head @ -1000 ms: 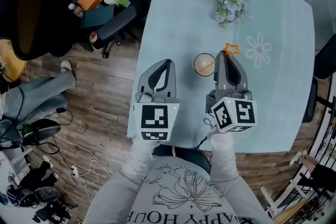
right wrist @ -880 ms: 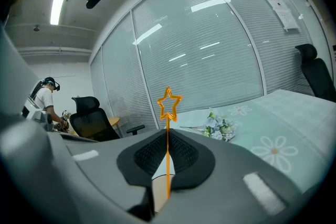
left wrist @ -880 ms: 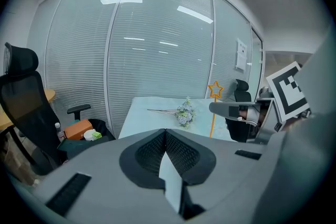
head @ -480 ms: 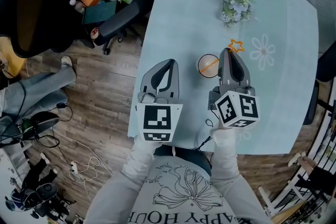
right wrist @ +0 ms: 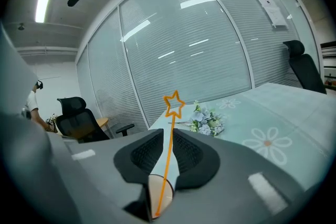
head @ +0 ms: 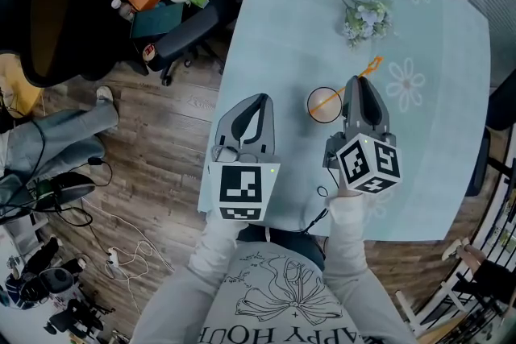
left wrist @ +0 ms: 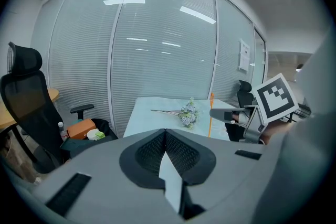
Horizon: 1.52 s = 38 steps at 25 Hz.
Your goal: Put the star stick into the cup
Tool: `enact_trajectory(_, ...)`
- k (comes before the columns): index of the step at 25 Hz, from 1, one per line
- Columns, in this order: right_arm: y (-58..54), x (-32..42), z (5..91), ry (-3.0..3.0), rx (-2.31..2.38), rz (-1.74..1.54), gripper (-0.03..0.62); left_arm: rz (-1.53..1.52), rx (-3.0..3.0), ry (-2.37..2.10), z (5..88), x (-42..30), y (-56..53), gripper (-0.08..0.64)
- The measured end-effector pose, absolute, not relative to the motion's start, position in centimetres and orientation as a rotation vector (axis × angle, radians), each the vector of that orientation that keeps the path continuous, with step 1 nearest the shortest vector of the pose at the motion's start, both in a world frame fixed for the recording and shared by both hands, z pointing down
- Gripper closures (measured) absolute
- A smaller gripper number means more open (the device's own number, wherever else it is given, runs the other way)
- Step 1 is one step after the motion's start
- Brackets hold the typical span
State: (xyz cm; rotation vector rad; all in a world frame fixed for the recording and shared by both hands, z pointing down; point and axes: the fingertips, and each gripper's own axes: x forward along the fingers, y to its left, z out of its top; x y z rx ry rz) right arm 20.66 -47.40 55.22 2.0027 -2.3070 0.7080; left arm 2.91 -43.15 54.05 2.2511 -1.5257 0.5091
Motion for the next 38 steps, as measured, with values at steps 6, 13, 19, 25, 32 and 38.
enact_trajectory(6, -46.4, 21.1, 53.9, -2.288, 2.052, 0.695, 0.512, 0.476, 2.266, -1.545, 52.6, 2.6, -42.9, 0.554)
enact_trajectory(13, -44.0, 20.3, 48.2, -2.357, 2.052, 0.522, 0.512, 0.395, 2.318, -1.583, 48.5, 2.3, -42.5, 0.554)
enact_trajectory(19, -41.0, 19.8, 42.6, -2.405, 2.077, 0.412, 0.515, 0.311, 2.385, -1.607, 43.2, 2.5, -41.1, 0.554)
enact_trajectory(25, -39.3, 20.2, 37.2, -2.438, 2.138, 0.245, 0.531, 0.207, 2.470, -1.635, 38.4, 2.8, -40.4, 0.554)
enact_trajectory(32, -36.7, 20.2, 33.0, -2.442, 2.185, 0.136, 0.540, 0.139, 2.514, -1.657, 34.3, 2.3, -38.4, 0.554)
enact_trajectory(38, -35.0, 20.1, 31.0, -2.447, 2.202, 0.076, 0.549, 0.099, 2.558, -1.668, 31.9, 2.0, -36.9, 0.554)
